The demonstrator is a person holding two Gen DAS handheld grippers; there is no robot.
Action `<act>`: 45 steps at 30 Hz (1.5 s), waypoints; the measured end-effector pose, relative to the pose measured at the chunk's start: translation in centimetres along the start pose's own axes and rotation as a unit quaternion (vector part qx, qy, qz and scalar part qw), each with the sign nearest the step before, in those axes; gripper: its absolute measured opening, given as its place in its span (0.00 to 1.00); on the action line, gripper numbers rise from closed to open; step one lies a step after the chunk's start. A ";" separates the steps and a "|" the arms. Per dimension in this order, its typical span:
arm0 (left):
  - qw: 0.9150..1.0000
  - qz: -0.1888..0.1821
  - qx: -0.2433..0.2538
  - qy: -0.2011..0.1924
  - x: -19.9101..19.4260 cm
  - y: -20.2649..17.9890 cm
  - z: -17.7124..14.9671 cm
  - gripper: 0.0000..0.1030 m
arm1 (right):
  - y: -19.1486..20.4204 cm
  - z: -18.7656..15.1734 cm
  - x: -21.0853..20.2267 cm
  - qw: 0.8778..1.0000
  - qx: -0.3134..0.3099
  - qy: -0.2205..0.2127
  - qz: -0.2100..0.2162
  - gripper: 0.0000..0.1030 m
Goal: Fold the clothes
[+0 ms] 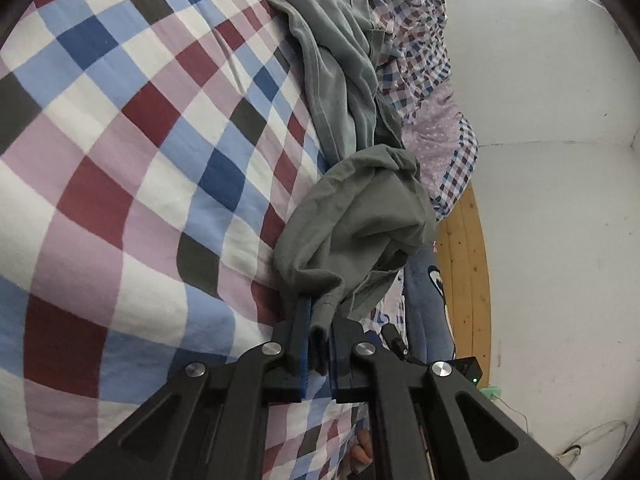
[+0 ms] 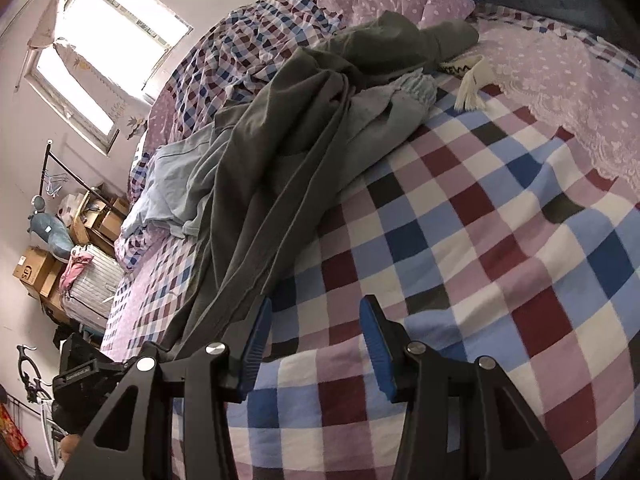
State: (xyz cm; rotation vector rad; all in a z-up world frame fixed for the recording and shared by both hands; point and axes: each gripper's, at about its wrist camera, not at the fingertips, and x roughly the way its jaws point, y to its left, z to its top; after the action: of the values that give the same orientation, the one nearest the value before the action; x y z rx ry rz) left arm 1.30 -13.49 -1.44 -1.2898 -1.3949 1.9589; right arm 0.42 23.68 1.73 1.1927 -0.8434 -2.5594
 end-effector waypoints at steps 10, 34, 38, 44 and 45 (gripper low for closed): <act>1.000 -0.002 -0.012 0.001 0.0 0.3 0.0 0.06 | 0.1 0.8 -0.2 1.000 -0.004 -0.016 -0.004 0.48; 0.997 -0.012 0.014 -0.074 -3.2 -1.5 0.7 0.02 | 0.7 10.4 5.1 0.998 0.010 -0.031 -0.057 0.47; 0.996 -0.012 0.021 -0.087 -3.8 -1.7 0.8 0.02 | 0.9 10.7 5.1 0.997 -0.012 -0.023 -0.075 0.07; 0.992 -0.015 0.035 -0.122 -5.7 -2.3 0.9 0.02 | 3.0 8.7 -0.3 0.995 -0.031 -0.082 -0.052 0.02; 0.991 -0.019 0.035 -0.128 -6.1 -2.4 1.0 0.02 | 3.2 8.2 -1.6 0.995 -0.024 -0.091 -0.039 0.02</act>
State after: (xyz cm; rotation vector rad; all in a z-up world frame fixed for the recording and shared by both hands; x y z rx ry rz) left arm 3.02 -17.55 3.46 -0.9998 -1.4401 2.1868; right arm -4.88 25.09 8.77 1.0082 -0.7817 -2.7680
